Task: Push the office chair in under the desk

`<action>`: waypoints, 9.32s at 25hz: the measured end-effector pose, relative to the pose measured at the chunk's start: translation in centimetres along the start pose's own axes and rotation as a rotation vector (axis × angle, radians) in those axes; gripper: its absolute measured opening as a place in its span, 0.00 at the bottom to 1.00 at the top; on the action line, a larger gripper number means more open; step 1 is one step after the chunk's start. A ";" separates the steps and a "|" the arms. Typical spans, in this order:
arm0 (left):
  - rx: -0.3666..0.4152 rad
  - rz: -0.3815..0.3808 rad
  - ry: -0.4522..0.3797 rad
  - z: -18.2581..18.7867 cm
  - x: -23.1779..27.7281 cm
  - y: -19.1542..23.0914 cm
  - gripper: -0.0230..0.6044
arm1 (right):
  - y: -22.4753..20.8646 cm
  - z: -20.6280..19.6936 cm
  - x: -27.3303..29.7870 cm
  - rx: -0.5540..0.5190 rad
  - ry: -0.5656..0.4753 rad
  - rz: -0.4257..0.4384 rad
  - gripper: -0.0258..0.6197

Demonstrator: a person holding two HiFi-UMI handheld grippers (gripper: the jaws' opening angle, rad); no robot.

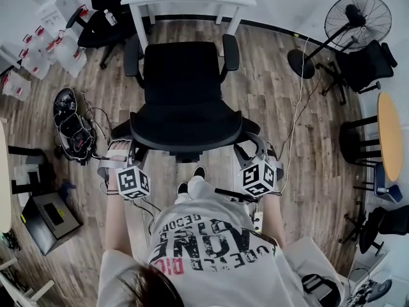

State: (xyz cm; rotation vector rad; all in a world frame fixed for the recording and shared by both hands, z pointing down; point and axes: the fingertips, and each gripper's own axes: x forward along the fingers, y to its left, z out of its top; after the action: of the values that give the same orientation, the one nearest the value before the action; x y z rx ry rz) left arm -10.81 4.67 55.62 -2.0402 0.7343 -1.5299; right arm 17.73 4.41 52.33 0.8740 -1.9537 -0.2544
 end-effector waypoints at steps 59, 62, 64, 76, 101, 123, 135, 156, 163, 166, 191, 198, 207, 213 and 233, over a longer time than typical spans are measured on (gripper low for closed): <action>0.010 -0.003 0.029 -8.0 12.1 15.3 0.32 | -8.8 8.4 13.0 0.038 -0.007 -0.024 0.33; 0.028 -0.010 0.004 -7.8 12.6 15.8 0.32 | -9.2 8.4 13.5 0.052 0.018 -0.027 0.33; 0.039 -0.014 -0.012 -7.8 12.9 16.2 0.32 | -9.5 8.5 13.8 0.063 0.041 -0.033 0.33; 0.069 -0.033 -0.056 -9.7 14.7 18.9 0.32 | -10.3 10.6 16.2 0.097 0.100 -0.063 0.33; 0.074 -0.014 -0.071 -10.8 18.1 22.8 0.33 | -13.3 12.0 19.8 0.098 0.112 -0.072 0.33; 0.073 0.002 -0.083 -10.1 20.3 25.0 0.33 | -16.4 11.7 22.3 0.061 0.144 -0.099 0.34; 0.066 0.004 -0.078 -9.7 21.3 26.1 0.33 | -17.8 11.7 23.1 0.046 0.131 -0.105 0.34; 0.020 0.043 -0.019 -8.1 26.3 30.3 0.33 | -24.2 10.8 27.8 0.019 0.120 -0.087 0.34; 0.005 0.033 -0.007 -7.3 27.1 30.5 0.33 | -25.4 10.1 28.5 0.002 0.102 -0.085 0.34; 0.002 0.037 -0.005 -7.2 27.3 30.7 0.33 | -25.9 10.1 28.7 -0.010 0.091 -0.085 0.34; 0.000 0.039 0.007 -5.8 29.8 32.7 0.33 | -29.4 9.3 30.9 -0.034 0.082 -0.100 0.34; 0.008 0.048 -0.006 -5.5 31.5 34.5 0.33 | -31.3 9.4 32.6 -0.025 0.105 -0.103 0.34; 0.015 0.038 -0.021 -5.3 33.6 36.5 0.32 | -33.6 9.5 34.7 -0.012 0.150 -0.094 0.34; 0.031 0.039 -0.031 -5.3 34.9 37.7 0.32 | -34.9 9.7 36.1 -0.010 0.164 -0.110 0.34; 0.033 0.032 -0.018 -4.8 35.1 38.1 0.31 | -35.9 9.5 36.4 -0.074 0.143 -0.111 0.36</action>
State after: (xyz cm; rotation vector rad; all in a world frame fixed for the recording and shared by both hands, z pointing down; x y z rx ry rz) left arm -12.31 -47.30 56.42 -2.0058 0.7270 -1.4948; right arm 16.02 -47.55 54.03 0.9280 -1.7559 -0.3190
